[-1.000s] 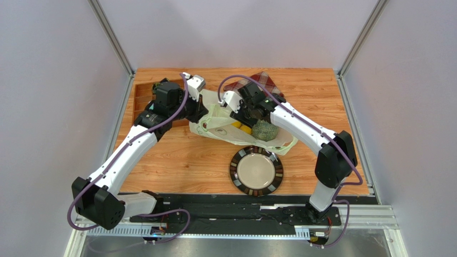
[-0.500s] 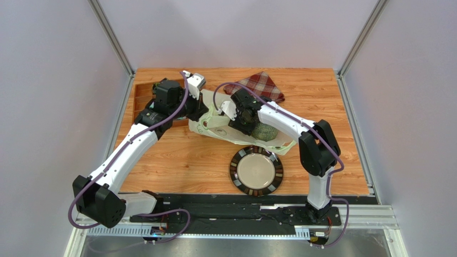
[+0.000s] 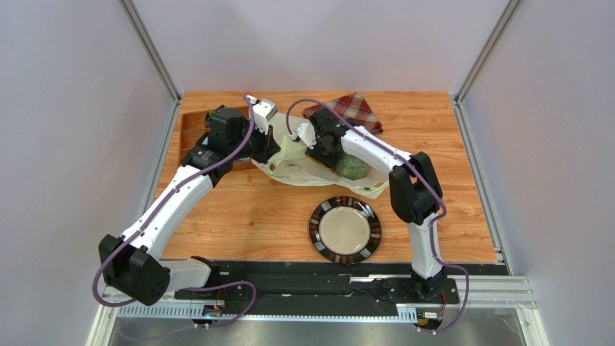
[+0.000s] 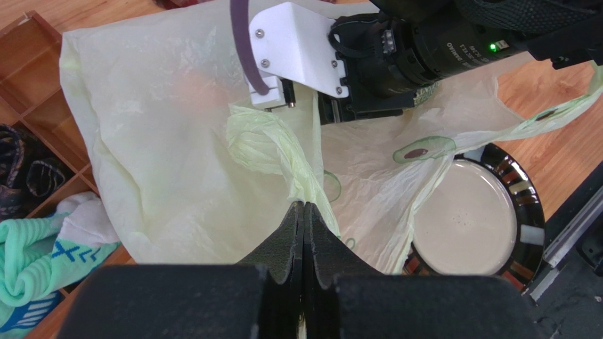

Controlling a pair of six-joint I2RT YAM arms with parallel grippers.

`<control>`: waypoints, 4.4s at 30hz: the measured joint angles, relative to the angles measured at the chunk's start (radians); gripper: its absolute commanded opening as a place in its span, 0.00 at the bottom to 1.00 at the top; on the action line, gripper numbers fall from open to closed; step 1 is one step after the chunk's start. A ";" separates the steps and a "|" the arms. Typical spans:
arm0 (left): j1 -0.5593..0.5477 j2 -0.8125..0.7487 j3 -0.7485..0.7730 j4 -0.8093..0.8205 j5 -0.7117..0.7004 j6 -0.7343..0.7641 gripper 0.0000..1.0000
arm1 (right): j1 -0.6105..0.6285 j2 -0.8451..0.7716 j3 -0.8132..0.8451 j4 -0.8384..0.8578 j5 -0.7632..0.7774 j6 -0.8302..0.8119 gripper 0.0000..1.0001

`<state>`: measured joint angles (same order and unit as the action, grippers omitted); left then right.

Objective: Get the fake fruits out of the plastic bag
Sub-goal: Adjust the plastic bag at the center of the board, then take out the fake fruit from the plastic bag, then place the fake fruit on the plate.

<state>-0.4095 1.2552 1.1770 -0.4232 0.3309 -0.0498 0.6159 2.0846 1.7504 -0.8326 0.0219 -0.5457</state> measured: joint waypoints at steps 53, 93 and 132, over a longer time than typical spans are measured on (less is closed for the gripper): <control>0.001 0.168 0.350 0.051 0.079 -0.152 0.00 | -0.034 0.006 0.150 -0.014 -0.132 -0.022 0.62; 0.005 0.247 0.301 0.063 0.041 -0.116 0.00 | -0.054 -0.541 0.237 -0.409 -0.519 0.085 0.00; 0.004 0.053 -0.005 0.057 0.055 -0.053 0.00 | 0.031 -0.526 0.088 -0.360 -0.489 0.006 0.39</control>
<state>-0.4053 1.3079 1.1717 -0.3660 0.3862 -0.1032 0.6468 1.5585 1.8381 -1.1923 -0.4671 -0.5392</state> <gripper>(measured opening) 0.007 0.445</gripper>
